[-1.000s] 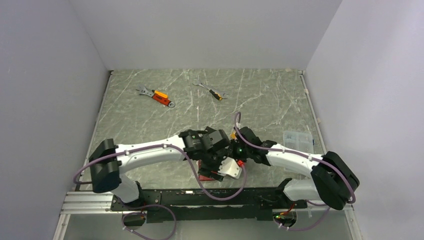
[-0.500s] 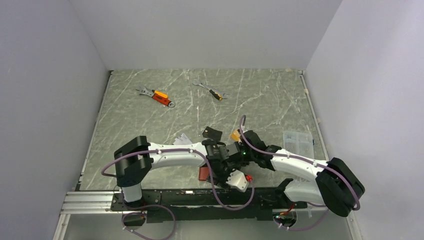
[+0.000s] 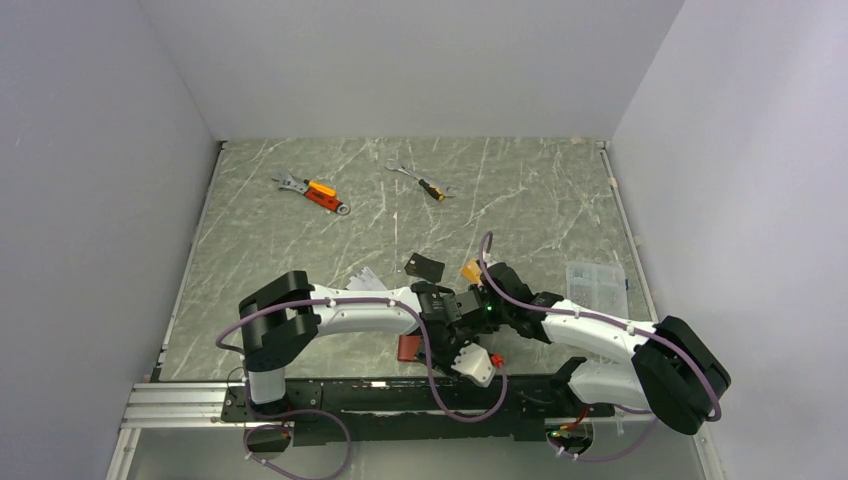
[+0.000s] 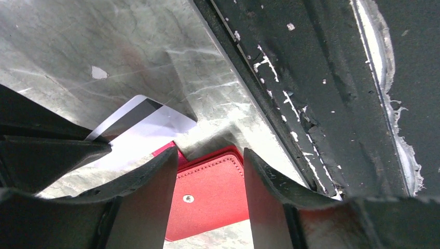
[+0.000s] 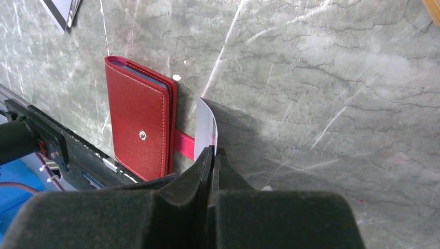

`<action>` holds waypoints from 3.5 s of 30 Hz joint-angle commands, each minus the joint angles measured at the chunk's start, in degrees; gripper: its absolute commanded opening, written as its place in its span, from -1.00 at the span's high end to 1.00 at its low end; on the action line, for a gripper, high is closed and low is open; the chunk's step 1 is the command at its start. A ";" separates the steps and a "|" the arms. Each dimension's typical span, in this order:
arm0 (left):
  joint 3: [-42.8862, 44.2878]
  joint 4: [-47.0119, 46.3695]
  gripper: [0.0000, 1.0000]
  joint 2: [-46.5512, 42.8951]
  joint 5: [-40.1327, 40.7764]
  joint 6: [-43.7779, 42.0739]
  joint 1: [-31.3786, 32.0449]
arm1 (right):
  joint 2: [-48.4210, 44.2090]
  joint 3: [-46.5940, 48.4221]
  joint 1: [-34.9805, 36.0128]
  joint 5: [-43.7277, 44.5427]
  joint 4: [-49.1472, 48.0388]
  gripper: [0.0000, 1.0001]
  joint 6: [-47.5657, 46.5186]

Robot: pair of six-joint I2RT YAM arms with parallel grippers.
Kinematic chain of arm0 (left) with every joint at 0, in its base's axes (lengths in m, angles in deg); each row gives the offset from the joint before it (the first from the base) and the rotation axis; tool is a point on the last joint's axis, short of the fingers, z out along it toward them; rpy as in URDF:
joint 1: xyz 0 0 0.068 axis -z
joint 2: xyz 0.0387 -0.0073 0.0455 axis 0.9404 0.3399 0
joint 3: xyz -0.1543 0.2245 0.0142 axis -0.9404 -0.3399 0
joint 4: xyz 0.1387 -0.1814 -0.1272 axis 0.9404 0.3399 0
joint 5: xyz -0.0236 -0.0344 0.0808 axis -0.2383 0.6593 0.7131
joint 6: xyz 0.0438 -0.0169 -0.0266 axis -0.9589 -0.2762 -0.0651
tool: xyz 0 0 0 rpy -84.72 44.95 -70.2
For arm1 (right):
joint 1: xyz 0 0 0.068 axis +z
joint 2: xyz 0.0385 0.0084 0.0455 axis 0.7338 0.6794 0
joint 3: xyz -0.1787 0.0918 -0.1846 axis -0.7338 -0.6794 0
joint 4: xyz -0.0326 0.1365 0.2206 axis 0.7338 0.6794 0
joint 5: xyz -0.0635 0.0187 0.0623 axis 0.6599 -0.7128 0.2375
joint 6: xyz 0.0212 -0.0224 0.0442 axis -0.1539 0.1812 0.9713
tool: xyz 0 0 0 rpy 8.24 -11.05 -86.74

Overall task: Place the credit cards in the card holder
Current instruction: Open the card holder at the center of the board.

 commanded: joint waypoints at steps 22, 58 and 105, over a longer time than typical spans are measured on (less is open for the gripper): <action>-0.24 8.42 0.13 -11.19 9.17 3.78 -4.87 | -1.36 -3.54 -0.19 10.02 8.46 1.00 -0.26; 2.66 3.82 -0.62 -1.82 1.95 -6.61 -0.51 | -2.19 -1.69 -0.25 11.32 11.03 1.00 0.58; 0.67 7.94 0.16 -5.45 18.68 -6.46 -6.15 | -5.69 -5.03 -0.24 12.92 10.83 1.00 3.18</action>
